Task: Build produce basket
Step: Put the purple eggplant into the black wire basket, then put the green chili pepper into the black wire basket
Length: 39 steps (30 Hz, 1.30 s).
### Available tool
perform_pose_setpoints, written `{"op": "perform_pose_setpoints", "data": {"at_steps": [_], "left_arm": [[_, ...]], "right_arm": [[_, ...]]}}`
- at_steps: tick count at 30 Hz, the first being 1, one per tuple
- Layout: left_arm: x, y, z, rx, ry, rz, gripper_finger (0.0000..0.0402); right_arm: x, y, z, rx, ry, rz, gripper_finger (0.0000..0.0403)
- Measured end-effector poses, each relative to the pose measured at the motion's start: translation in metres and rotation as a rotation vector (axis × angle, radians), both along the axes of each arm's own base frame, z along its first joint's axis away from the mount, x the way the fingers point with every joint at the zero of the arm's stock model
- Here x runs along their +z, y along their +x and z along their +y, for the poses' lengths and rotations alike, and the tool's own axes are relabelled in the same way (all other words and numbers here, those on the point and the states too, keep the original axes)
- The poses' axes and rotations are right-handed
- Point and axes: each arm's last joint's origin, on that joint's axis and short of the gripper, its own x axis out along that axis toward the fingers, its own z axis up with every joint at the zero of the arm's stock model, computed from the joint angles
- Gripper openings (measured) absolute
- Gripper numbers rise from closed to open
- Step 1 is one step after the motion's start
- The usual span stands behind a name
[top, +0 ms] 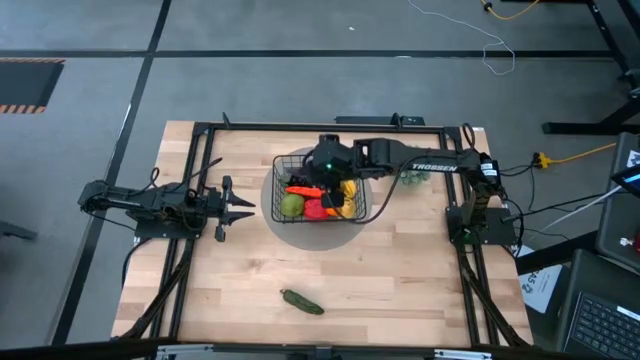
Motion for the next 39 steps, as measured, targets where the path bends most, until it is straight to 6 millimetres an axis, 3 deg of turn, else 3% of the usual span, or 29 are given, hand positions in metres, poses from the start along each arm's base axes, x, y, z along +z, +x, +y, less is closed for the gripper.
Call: {"op": "perform_pose_setpoints", "data": {"at_steps": [9, 15, 20, 24, 32, 35, 39], "left_arm": [[0.000, 0.000, 0.000, 0.000, 0.000, 0.000, 0.0094], [0.000, 0.000, 0.000, 0.000, 0.000, 0.000, 0.0094], [0.000, 0.000, 0.000, 0.000, 0.000, 0.000, 0.0094], [0.000, 0.000, 0.000, 0.000, 0.000, 0.000, 0.0094], [0.000, 0.000, 0.000, 0.000, 0.000, 0.000, 0.0094], [0.000, 0.000, 0.000, 0.000, 0.000, 0.000, 0.0094], [0.000, 0.000, 0.000, 0.000, 0.002, -0.001, 0.0094]], "right_arm": [[0.000, 0.000, 0.000, 0.000, 0.000, -0.001, 0.0198], [0.000, 0.000, 0.000, -0.026, 0.036, -0.013, 0.0201], [0.000, 0.000, 0.002, -0.098, 0.163, -0.047, 0.0202], [-0.001, 0.001, 0.006, -0.047, 0.314, -0.048, 0.0202], [-0.011, 0.008, 0.029, 0.244, 0.514, 0.016, 0.0202], [-0.023, 0.013, 0.039, 0.243, 0.521, 0.062, 0.0202], [-0.038, 0.002, 0.051, 0.154, 0.580, 0.249, 0.0202]]}}
